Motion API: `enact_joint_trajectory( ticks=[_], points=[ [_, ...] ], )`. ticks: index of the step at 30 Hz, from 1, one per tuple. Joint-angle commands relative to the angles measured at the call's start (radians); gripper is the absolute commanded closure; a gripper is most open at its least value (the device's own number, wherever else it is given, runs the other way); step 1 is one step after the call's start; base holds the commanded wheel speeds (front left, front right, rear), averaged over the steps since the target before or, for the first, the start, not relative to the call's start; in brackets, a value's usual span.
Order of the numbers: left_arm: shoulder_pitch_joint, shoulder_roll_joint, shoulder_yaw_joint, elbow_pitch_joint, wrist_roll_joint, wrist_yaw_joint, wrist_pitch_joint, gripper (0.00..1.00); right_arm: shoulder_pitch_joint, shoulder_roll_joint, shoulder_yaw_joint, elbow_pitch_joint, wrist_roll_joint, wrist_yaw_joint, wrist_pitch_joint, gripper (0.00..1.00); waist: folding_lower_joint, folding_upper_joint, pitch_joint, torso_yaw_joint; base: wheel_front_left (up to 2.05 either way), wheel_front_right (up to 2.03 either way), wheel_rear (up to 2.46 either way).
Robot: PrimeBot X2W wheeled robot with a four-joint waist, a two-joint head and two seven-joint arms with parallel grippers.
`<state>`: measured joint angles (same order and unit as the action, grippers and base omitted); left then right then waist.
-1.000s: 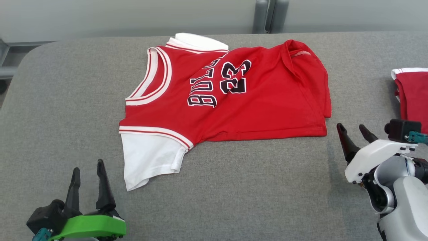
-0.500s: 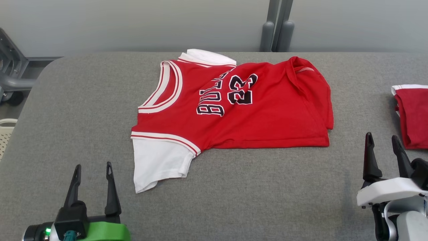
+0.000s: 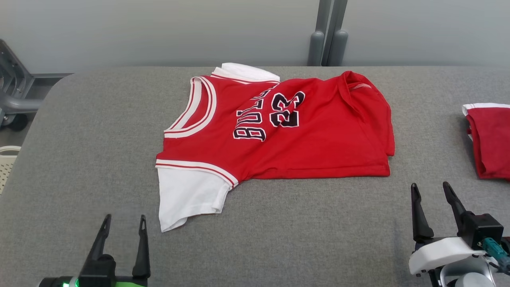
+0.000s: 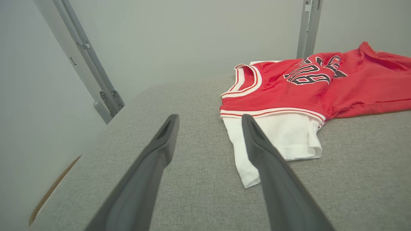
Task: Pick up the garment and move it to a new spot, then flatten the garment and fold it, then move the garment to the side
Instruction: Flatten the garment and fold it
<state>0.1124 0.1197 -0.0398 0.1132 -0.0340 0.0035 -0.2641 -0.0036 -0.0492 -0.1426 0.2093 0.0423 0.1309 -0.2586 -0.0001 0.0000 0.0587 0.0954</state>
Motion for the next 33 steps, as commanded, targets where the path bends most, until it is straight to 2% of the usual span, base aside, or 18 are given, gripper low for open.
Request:
enact_joint_trajectory(
  ticks=[1, 5, 14, 20, 24, 28, 33],
  points=[
    [0.004, 0.009, -0.010, 0.003, 0.009, -0.012, 0.000, 0.00, 0.012, -0.003, 0.004, -0.017, -0.015, -0.001, -0.008, 0.00, 0.0001, 0.0000, 0.000, 0.000, 0.00, 0.00, 0.00],
    [-0.013, 0.011, -0.032, 0.001, 0.005, -0.043, 0.000, 0.00, 0.032, -0.003, 0.031, -0.049, -0.045, -0.001, -0.006, 0.00, 0.0001, 0.0000, -0.001, 0.000, 0.00, 0.00, 0.00],
    [-0.027, 0.009, -0.038, 0.001, 0.005, -0.049, 0.000, 0.00, 0.043, -0.003, 0.033, -0.066, -0.046, -0.001, -0.006, 0.00, 0.0001, 0.0000, 0.005, -0.011, 0.00, 0.00, 0.00],
    [-0.037, 0.004, -0.040, 0.039, -0.014, -0.059, 0.000, 0.00, -0.001, -0.002, 0.019, -0.023, 0.021, -0.001, 0.005, 0.00, 0.0001, 0.0000, 0.021, -0.017, 0.00, 0.00, 0.00],
    [-0.091, 0.007, -0.045, 0.144, -0.026, -0.062, 0.028, 0.00, -0.085, -0.003, -0.003, 0.032, -0.034, -0.001, 0.155, 0.00, 0.0001, 0.0000, 0.047, -0.017, 0.00, 0.00, 0.00],
    [-0.162, 0.008, -0.046, 0.220, -0.042, -0.070, 0.101, 0.00, -0.175, -0.003, 0.011, 0.057, -0.072, -0.001, 0.290, 0.00, 0.0001, 0.0000, 0.074, -0.015, 0.00, 0.00, 0.00],
    [-0.226, 0.010, -0.049, 0.274, -0.053, -0.071, 0.170, 0.00, -0.250, -0.005, 0.013, 0.066, -0.105, -0.001, 0.388, 0.00, 0.0001, 0.0000, 0.100, -0.015, 0.00, 0.00, 0.00]
  ],
)
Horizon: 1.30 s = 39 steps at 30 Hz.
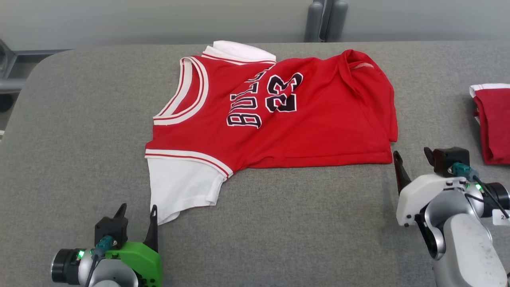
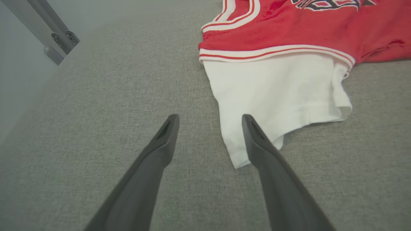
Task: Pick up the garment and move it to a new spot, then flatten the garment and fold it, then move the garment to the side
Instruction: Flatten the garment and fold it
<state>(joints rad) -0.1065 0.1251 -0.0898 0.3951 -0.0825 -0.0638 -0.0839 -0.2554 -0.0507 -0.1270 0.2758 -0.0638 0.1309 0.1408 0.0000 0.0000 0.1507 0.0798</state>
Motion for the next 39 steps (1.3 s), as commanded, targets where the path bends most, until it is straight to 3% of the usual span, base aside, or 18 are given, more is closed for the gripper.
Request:
enact_joint_trajectory(
  ticks=[1, 6, 8, 12, 13, 17, 19, 31, 32, 33, 34, 36, 38, 39],
  points=[
    [-0.017, 0.003, 0.001, 0.005, -0.011, -0.006, 0.007, 0.00, -0.015, -0.003, 0.001, 0.001, -0.004, -0.001, 0.003, 0.00, 0.0000, 0.0000, 0.013, 0.000, 0.00, 0.00, 0.00],
    [-0.055, -0.001, -0.013, 0.036, -0.028, -0.017, 0.058, 0.01, -0.070, -0.002, 0.009, 0.009, -0.015, -0.001, 0.032, 0.00, 0.0000, 0.0000, 0.039, 0.001, 0.00, 0.00, 0.00],
    [-0.059, -0.005, -0.017, 0.049, -0.036, -0.019, 0.079, 0.26, -0.082, -0.003, 0.015, 0.016, -0.019, -0.001, 0.033, 0.00, 0.0000, 0.0000, 0.044, 0.003, 0.00, 0.00, 0.00],
    [-0.067, -0.013, -0.030, 0.065, -0.047, -0.021, 0.103, 0.32, -0.093, -0.003, 0.019, 0.035, -0.028, -0.001, 0.039, 0.00, 0.0000, 0.0000, 0.052, 0.005, 0.00, 0.00, 0.00],
    [-0.067, -0.015, -0.034, 0.071, -0.051, -0.024, 0.111, 0.50, -0.096, -0.004, 0.018, 0.040, -0.034, -0.001, 0.038, 0.00, 0.0000, 0.0000, 0.054, 0.006, 0.00, 0.00, 0.00],
    [-0.065, -0.022, -0.053, 0.083, -0.065, -0.032, 0.128, 0.76, -0.104, -0.004, 0.021, 0.066, -0.022, -0.001, 0.042, 0.00, 0.0000, 0.0000, 0.061, 0.007, 0.00, 0.00, 0.00],
    [-0.064, -0.023, -0.058, 0.086, -0.068, -0.033, 0.127, 1.00, -0.107, -0.003, 0.019, 0.079, -0.017, -0.001, 0.040, 0.00, 0.0000, 0.0000, 0.065, 0.008, 0.00, 0.00, 0.00],
    [-0.089, -0.016, -0.078, 0.090, -0.069, -0.025, 0.112, 1.00, -0.186, -0.007, 0.030, 0.211, 0.044, -0.001, 0.050, 0.00, 0.0000, 0.0000, 0.108, 0.025, 0.00, 0.00, 0.00],
    [-0.090, -0.015, -0.079, 0.090, -0.070, -0.025, 0.110, 1.00, -0.191, -0.007, 0.029, 0.218, 0.044, -0.001, 0.049, 0.04, 0.0000, 0.0000, 0.111, 0.026, 0.00, 0.00, 0.00],
    [-0.092, -0.015, -0.080, 0.091, -0.070, -0.025, 0.108, 1.00, -0.196, -0.008, 0.028, 0.222, 0.044, -0.001, 0.046, 0.23, 0.0000, 0.0000, 0.113, 0.028, 0.00, 0.00, 0.00],
    [-0.095, -0.014, -0.081, 0.093, -0.070, -0.024, 0.106, 1.00, -0.199, -0.007, 0.026, 0.227, 0.042, -0.001, 0.042, 0.54, 0.0000, 0.0000, 0.115, 0.029, 0.00, 0.00, 0.00],
    [-0.097, -0.013, -0.082, 0.095, -0.073, -0.022, 0.103, 1.00, -0.201, -0.007, 0.022, 0.237, 0.042, -0.001, 0.041, 0.69, 0.0000, 0.0000, 0.117, 0.031, 0.00, 0.00, 0.00],
    [-0.099, -0.012, -0.083, 0.099, -0.075, -0.022, 0.101, 1.00, -0.199, -0.006, 0.020, 0.247, 0.045, -0.001, 0.046, 1.00, 0.0000, 0.0000, 0.117, 0.032, 0.00, 0.00, 0.00],
    [-0.100, -0.012, -0.084, 0.102, -0.076, -0.022, 0.099, 1.00, -0.198, -0.006, 0.019, 0.250, 0.046, -0.001, 0.046, 1.00, 0.0000, 0.0000, 0.117, 0.032, 0.00, 0.00, 0.00]
  ],
)
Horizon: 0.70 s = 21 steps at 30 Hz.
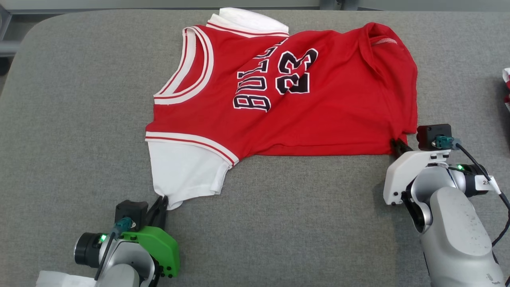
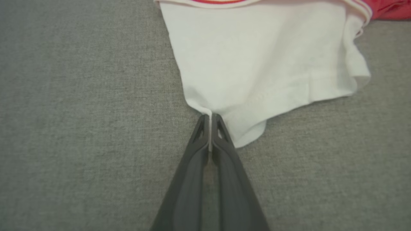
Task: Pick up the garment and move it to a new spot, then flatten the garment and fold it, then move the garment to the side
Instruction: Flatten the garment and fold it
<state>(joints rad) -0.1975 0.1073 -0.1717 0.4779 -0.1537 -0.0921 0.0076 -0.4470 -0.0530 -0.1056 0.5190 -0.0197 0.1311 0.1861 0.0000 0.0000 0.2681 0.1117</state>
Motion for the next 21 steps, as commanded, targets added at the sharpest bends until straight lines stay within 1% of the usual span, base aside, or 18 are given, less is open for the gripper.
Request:
enact_joint_trajectory(
  ticks=[1, 6, 10, 17, 21],
  points=[
    [-0.010, 0.007, -0.003, 0.020, -0.005, 0.007, 0.004, 1.00, -0.006, -0.003, -0.002, 0.010, 0.002, -0.001, -0.002, 1.00, 0.0000, 0.0000, -0.001, 0.000, 0.00, 0.00, 0.00],
    [-0.017, 0.008, -0.001, 0.020, -0.011, 0.011, -0.017, 1.00, -0.001, -0.002, 0.002, 0.003, 0.006, -0.001, -0.021, 1.00, 0.0000, 0.0000, -0.008, -0.002, 0.00, 0.00, 0.00],
    [-0.032, 0.005, 0.013, -0.012, -0.025, 0.020, -0.074, 1.00, 0.007, -0.001, -0.001, -0.026, 0.026, -0.001, -0.043, 1.00, 0.0000, 0.0000, -0.020, -0.004, 0.00, 0.00, 0.00],
    [-0.077, 0.013, 0.036, -0.095, -0.041, 0.030, -0.140, 1.00, 0.008, -0.001, -0.001, -0.133, 0.072, -0.001, -0.051, 1.00, 0.0000, 0.0000, -0.032, -0.010, 0.00, 0.00, 0.00],
    [-0.107, 0.004, 0.060, -0.167, -0.075, 0.033, -0.163, 1.00, -0.001, -0.009, 0.004, -0.213, 0.111, -0.001, -0.033, 1.00, 0.0000, 0.0000, -0.029, -0.014, 0.00, 0.00, 0.00]
  ],
)
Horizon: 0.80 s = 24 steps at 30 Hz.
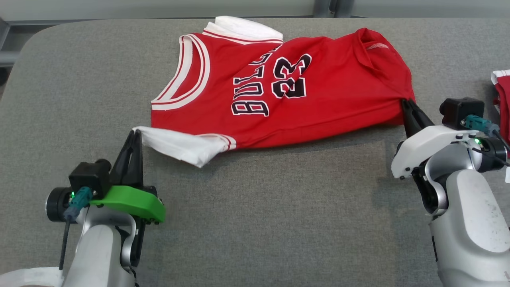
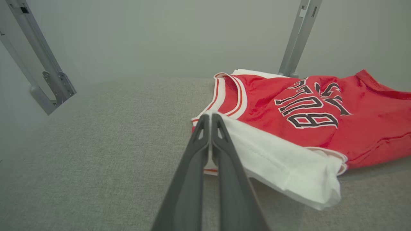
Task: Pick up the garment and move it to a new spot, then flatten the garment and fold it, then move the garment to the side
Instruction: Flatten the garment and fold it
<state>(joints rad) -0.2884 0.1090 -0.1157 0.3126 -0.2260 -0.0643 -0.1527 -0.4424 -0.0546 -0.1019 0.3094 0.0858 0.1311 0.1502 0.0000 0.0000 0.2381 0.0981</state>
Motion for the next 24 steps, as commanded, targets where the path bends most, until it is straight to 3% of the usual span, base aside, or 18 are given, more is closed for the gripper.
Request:
enact_joint_trajectory(
  ticks=[1, 8, 13, 15, 19, 24],
  points=[
    [-0.022, 0.000, 0.009, -0.017, -0.011, 0.007, -0.003, 1.00, -0.006, -0.011, 0.001, -0.022, 0.012, -0.001, 0.007, 1.00, 0.0000, 0.0000, 0.001, -0.002, 0.00, 0.00, 0.00],
    [-0.015, -0.005, 0.021, -0.122, -0.031, 0.029, 0.009, 1.00, 0.045, -0.019, -0.001, -0.110, 0.048, -0.001, 0.043, 1.00, 0.0000, 0.0000, -0.003, -0.008, 0.00, 0.00, 0.00],
    [-0.020, -0.005, 0.028, -0.173, -0.072, 0.021, 0.047, 1.00, 0.048, -0.023, 0.010, -0.139, 0.105, -0.001, 0.078, 1.00, 0.0000, 0.0000, 0.024, -0.007, 0.00, 0.00, 0.00],
    [-0.075, -0.008, 0.043, -0.186, -0.112, 0.006, 0.056, 1.00, -0.006, -0.033, 0.033, -0.149, 0.144, -0.001, 0.093, 1.00, 0.0000, 0.0000, 0.057, -0.013, 0.00, 0.00, 0.00],
    [-0.243, 0.049, 0.039, -0.181, -0.130, -0.031, 0.094, 1.00, -0.164, -0.082, 0.108, -0.135, 0.218, -0.001, 0.144, 1.00, 0.0000, 0.0000, 0.159, -0.031, 0.00, 0.00, 0.00],
    [-0.615, 0.130, 0.038, -0.152, -0.199, -0.059, 0.155, 1.00, -0.503, -0.186, 0.212, -0.072, 0.273, -0.001, 0.218, 1.00, 0.0000, 0.0000, 0.350, -0.059, 0.00, 0.00, 0.00]
  ],
)
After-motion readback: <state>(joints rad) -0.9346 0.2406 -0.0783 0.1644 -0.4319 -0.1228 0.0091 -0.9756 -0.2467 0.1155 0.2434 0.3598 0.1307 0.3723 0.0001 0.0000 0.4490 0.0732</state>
